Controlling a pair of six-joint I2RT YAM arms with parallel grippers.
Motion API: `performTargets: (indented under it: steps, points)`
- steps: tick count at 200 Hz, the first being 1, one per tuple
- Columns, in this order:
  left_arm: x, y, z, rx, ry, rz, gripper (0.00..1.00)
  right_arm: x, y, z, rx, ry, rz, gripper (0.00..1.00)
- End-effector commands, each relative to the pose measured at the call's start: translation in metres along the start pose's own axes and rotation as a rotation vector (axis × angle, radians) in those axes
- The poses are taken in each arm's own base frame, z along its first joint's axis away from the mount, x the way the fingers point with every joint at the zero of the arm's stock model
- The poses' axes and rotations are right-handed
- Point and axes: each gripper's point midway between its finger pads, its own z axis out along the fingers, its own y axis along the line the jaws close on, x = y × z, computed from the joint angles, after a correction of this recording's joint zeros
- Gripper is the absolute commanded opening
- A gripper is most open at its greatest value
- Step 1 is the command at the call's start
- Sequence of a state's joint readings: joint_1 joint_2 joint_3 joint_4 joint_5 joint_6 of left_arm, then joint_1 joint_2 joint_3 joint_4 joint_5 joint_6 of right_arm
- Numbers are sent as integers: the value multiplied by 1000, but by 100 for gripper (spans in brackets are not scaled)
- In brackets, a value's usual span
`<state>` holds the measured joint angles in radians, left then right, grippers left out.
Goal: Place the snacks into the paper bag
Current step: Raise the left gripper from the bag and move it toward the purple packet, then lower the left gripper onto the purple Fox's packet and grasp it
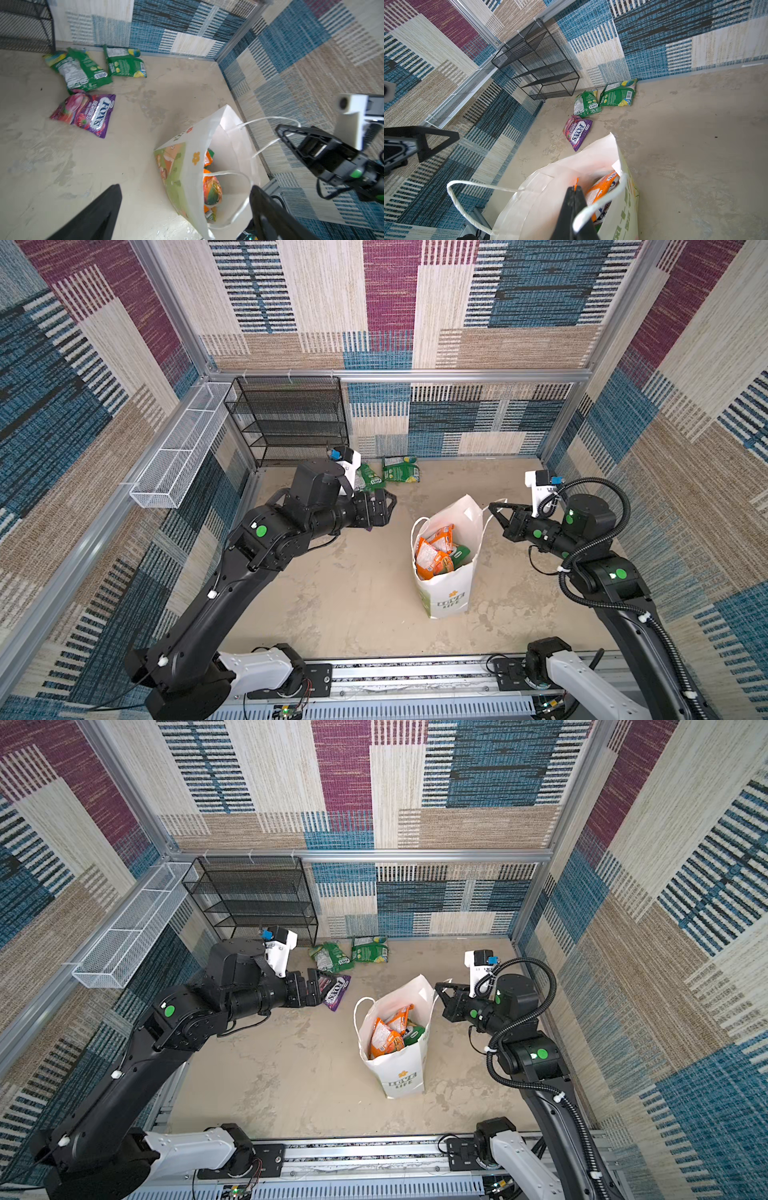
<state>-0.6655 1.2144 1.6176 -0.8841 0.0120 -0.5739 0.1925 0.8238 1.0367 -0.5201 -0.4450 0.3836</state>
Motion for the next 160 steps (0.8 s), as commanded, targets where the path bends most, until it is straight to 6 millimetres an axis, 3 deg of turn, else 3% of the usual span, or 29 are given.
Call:
performTargets:
  steps: [1,78,160]
  points:
    - [1,15,8,5,-9,-93,99,-6,3,1,-16,-18,-21,0]
    - [28,134,95,-173,36,-343,99,5,-7,11,-1,3,-15,0]
    - [47,228,201,-382,249,-371,97,11,-13,14,11,14,-8,0]
